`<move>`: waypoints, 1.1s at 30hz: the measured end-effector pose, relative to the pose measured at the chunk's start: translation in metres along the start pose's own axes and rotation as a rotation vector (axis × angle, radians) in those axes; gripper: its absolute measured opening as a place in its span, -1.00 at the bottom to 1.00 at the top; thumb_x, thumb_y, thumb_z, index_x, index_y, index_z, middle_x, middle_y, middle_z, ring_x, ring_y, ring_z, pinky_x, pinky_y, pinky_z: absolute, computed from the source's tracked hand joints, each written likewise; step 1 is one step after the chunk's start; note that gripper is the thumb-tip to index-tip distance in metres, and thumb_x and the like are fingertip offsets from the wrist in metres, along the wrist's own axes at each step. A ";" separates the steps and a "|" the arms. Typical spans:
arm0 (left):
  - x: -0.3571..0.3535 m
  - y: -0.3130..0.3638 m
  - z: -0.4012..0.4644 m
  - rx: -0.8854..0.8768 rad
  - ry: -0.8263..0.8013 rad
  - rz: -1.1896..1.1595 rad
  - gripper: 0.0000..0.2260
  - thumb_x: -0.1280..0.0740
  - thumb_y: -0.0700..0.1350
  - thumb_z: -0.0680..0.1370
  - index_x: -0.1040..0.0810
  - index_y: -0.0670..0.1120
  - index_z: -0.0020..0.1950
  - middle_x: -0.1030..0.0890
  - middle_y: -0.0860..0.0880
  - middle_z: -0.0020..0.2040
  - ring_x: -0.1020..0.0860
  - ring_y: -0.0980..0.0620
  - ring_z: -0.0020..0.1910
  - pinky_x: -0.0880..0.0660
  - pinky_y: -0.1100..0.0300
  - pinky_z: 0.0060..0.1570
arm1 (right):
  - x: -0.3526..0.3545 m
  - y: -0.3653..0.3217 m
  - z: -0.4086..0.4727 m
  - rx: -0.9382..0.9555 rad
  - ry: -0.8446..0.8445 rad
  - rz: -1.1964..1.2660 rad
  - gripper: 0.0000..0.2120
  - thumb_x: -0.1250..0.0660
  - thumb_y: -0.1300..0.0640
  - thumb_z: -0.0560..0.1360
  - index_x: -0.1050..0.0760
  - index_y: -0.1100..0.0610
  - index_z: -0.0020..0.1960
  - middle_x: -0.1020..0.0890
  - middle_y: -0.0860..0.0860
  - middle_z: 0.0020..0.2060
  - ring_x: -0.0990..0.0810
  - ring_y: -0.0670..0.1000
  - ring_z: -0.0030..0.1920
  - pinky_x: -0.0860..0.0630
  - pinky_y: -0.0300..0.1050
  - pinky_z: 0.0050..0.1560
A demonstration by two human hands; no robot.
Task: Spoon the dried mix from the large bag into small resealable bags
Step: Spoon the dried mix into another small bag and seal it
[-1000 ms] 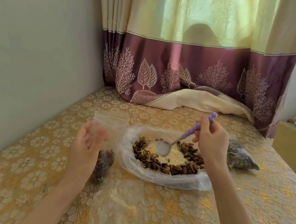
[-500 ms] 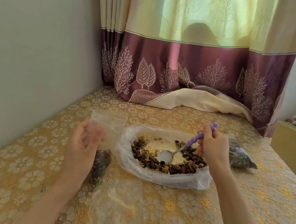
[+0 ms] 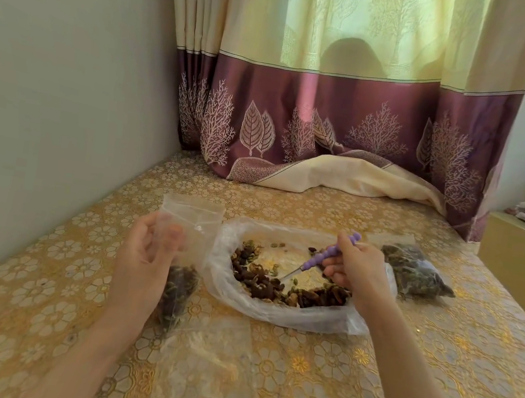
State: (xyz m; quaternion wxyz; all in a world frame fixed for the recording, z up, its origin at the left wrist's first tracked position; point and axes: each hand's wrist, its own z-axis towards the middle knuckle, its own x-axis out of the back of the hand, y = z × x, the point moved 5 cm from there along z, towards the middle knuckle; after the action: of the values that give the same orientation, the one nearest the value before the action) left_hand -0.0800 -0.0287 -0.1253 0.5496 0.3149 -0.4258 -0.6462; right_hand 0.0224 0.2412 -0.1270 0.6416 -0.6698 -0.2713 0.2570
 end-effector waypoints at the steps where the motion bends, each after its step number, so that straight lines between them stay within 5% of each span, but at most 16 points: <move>1: 0.000 0.000 0.000 -0.004 -0.005 0.009 -0.43 -0.19 0.48 0.32 -0.45 0.13 0.15 -0.64 0.08 -0.04 -0.61 0.20 -0.12 -0.46 0.25 -0.12 | 0.002 0.000 0.000 -0.007 0.009 0.024 -0.64 -0.10 0.15 0.64 -0.44 0.27 -0.27 -0.63 0.13 -0.51 -0.38 -0.12 -0.64 -0.27 -0.33 -0.63; 4: 0.000 0.001 -0.001 -0.016 -0.013 0.034 -0.31 -0.19 0.53 0.26 -0.44 0.09 0.19 -0.62 0.05 0.01 -0.60 0.19 -0.06 -0.48 0.25 -0.08 | 0.009 -0.001 0.000 -0.004 0.075 0.062 -0.66 -0.12 0.15 0.64 -0.43 0.23 -0.28 -0.61 0.09 -0.54 -0.39 -0.14 -0.64 -0.30 -0.35 -0.64; 15: -0.010 -0.001 -0.004 -0.072 -0.121 0.163 -0.63 -0.19 0.47 0.32 -0.40 0.37 0.04 -0.61 0.06 -0.04 -0.59 0.06 -0.06 -0.55 0.14 -0.06 | 0.017 -0.017 -0.006 0.083 0.190 0.194 -0.63 -0.14 0.12 0.64 -0.46 0.22 -0.29 -0.58 -0.01 -0.59 -0.46 -0.13 -0.58 -0.38 -0.34 -0.57; 17: -0.012 0.000 -0.005 -0.084 -0.139 0.194 -0.65 -0.19 0.44 0.33 -0.38 0.38 0.05 -0.60 0.08 -0.05 -0.58 0.06 -0.08 -0.57 0.12 -0.10 | 0.014 -0.029 -0.010 0.127 0.169 0.235 -0.63 -0.15 0.11 0.64 -0.47 0.23 -0.29 -0.59 0.01 -0.56 -0.47 -0.12 -0.56 -0.39 -0.33 -0.54; 20: -0.015 0.003 -0.008 -0.119 -0.146 0.254 -0.70 -0.18 0.43 0.36 -0.35 0.40 0.03 -0.52 0.37 -0.09 -0.50 0.36 -0.12 -0.48 0.42 -0.20 | 0.010 -0.048 -0.021 0.213 0.144 0.276 -0.64 -0.16 0.12 0.63 -0.47 0.24 -0.28 -0.59 0.02 -0.55 -0.47 -0.13 -0.57 -0.38 -0.34 -0.57; 22: -0.018 0.005 -0.009 -0.125 -0.154 0.262 -0.76 -0.23 0.35 0.42 -0.35 0.35 0.04 -0.51 0.38 -0.10 -0.46 0.46 -0.10 -0.38 0.57 -0.19 | 0.003 -0.058 -0.029 0.258 0.119 0.283 -0.65 -0.17 0.12 0.63 -0.47 0.24 -0.28 -0.59 0.01 -0.56 -0.47 -0.13 -0.58 -0.37 -0.34 -0.58; 27: -0.019 0.005 -0.010 -0.099 -0.147 0.258 -0.77 -0.24 0.28 0.41 -0.36 0.30 0.03 -0.52 0.29 -0.12 -0.44 0.53 -0.09 -0.34 0.61 -0.21 | -0.024 -0.072 -0.051 0.373 0.003 0.247 -0.63 -0.18 0.11 0.63 -0.48 0.24 -0.29 -0.61 0.03 -0.53 -0.48 -0.11 -0.56 -0.38 -0.32 -0.57; 31: -0.017 0.004 -0.009 -0.080 -0.154 0.213 -0.74 -0.24 0.32 0.42 -0.34 0.33 0.06 -0.46 0.57 -0.08 -0.44 0.55 -0.09 -0.37 0.59 -0.21 | -0.047 -0.079 -0.067 0.508 -0.107 0.171 -0.65 -0.20 0.13 0.62 -0.51 0.24 -0.29 -0.64 0.08 -0.48 -0.56 -0.03 -0.53 -0.45 -0.27 -0.55; 33: -0.015 0.004 -0.008 -0.075 -0.131 0.182 -0.76 -0.27 0.26 0.43 -0.35 0.35 0.06 -0.47 0.56 -0.05 -0.47 0.51 -0.07 -0.42 0.51 -0.20 | -0.057 -0.082 -0.073 0.570 -0.187 0.129 -0.68 -0.21 0.19 0.61 -0.52 0.21 -0.29 -0.65 0.05 -0.46 -0.58 0.00 -0.51 -0.48 -0.26 -0.53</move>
State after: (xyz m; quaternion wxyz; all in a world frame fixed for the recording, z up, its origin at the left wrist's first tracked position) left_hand -0.0682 -0.0160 -0.1259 0.5882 0.2112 -0.4633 -0.6283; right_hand 0.0293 0.1521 -0.0421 0.7583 -0.4520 -0.2031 0.4236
